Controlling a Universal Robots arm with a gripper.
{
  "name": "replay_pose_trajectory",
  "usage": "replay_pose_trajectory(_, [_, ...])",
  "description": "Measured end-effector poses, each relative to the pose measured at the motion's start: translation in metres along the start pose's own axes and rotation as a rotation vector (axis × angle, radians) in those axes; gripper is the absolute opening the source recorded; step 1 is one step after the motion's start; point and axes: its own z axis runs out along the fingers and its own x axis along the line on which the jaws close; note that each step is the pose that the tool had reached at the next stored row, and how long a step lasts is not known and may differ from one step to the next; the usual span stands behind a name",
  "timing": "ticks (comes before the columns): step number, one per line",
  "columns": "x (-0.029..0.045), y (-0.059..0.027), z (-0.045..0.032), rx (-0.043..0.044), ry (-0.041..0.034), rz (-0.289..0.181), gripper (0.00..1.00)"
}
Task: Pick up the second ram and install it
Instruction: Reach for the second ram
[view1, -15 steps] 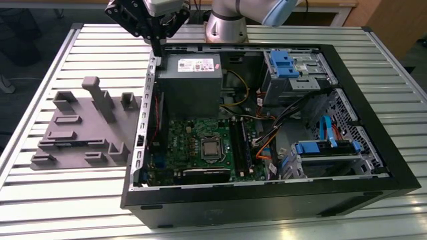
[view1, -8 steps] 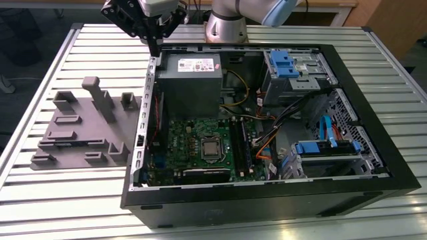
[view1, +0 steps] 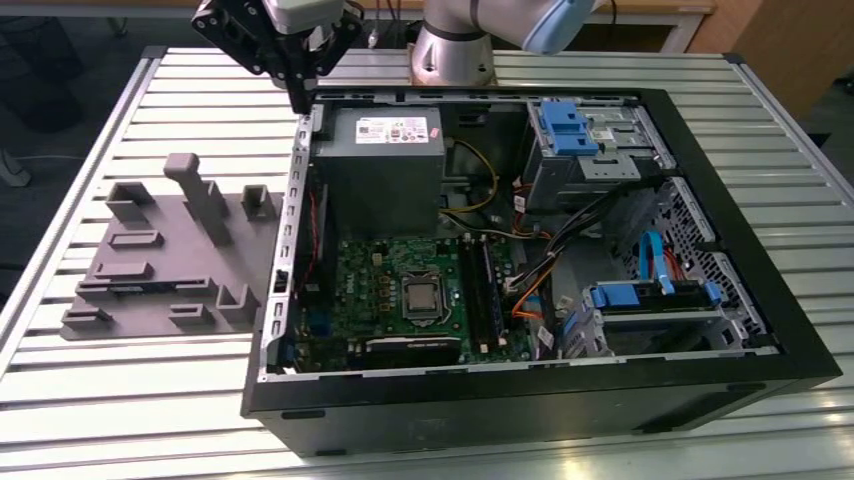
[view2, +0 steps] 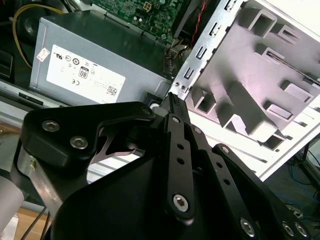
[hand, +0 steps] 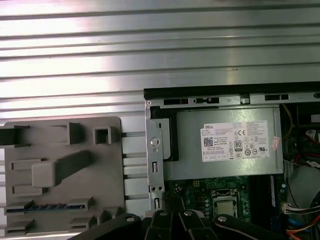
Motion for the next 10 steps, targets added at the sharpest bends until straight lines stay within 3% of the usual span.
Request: replay_pose_trajectory(10, [0.0092, -0.0007, 0.0002, -0.0001, -0.0001, 0.000, 0.11])
